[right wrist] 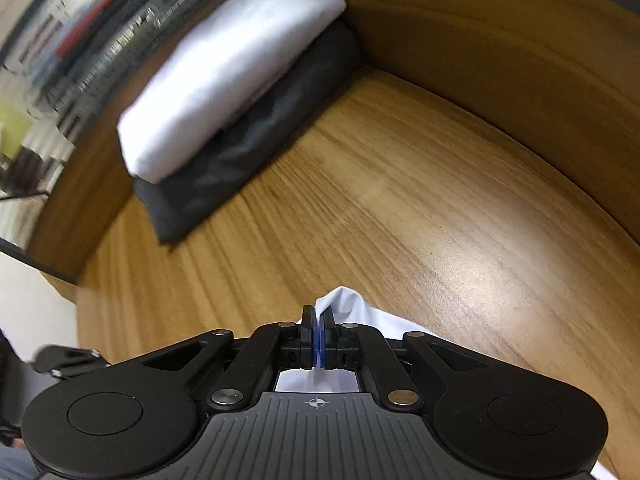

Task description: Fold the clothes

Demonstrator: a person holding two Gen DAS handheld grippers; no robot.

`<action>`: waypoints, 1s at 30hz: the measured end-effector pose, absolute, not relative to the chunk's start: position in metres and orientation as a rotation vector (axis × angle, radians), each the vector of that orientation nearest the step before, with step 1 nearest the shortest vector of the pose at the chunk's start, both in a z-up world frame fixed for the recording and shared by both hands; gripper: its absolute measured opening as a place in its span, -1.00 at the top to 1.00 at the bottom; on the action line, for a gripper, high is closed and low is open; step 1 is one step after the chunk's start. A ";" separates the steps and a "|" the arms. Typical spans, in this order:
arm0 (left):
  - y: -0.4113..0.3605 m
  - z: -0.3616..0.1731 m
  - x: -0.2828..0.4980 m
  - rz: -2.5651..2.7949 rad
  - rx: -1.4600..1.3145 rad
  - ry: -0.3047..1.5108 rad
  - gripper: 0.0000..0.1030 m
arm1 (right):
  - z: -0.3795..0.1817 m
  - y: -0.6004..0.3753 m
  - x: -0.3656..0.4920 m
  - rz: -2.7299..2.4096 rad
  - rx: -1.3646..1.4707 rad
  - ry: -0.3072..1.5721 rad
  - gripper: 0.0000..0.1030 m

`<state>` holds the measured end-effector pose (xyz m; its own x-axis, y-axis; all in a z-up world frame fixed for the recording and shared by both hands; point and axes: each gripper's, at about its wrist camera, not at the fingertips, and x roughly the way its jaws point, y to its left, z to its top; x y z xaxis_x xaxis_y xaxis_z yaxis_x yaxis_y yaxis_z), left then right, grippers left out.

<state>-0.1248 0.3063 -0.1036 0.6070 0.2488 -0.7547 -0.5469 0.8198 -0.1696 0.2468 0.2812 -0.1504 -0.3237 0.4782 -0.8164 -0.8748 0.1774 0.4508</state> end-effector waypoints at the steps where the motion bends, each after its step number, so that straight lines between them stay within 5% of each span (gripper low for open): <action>1: 0.307 -0.104 -0.122 0.442 -0.399 0.801 0.89 | -0.152 0.281 0.246 1.437 -0.451 1.257 0.91; 6: 0.303 -0.110 -0.104 0.319 -0.348 0.823 0.66 | -0.129 0.257 0.248 1.384 -0.386 1.195 0.47; 12: 0.301 -0.115 -0.091 0.230 -0.352 0.820 0.22 | -0.086 0.198 0.250 1.315 -0.321 1.108 0.31; 15: 0.298 -0.120 -0.086 0.212 -0.331 0.820 0.21 | -0.071 0.160 0.248 1.251 -0.295 1.094 0.29; 17: 0.297 -0.122 -0.082 0.222 -0.321 0.813 0.30 | -0.065 0.132 0.245 1.190 -0.271 1.092 0.28; 18: 0.296 -0.122 -0.082 0.241 -0.318 0.810 0.68 | -0.062 0.117 0.243 1.159 -0.259 1.089 0.27; 19: 0.296 -0.120 -0.082 0.276 -0.316 0.805 0.85 | -0.060 0.102 0.240 1.123 -0.245 1.091 0.26; 30: 0.276 -0.094 -0.090 0.506 -0.419 0.865 0.94 | -0.059 -0.047 0.167 0.663 -0.101 1.076 0.19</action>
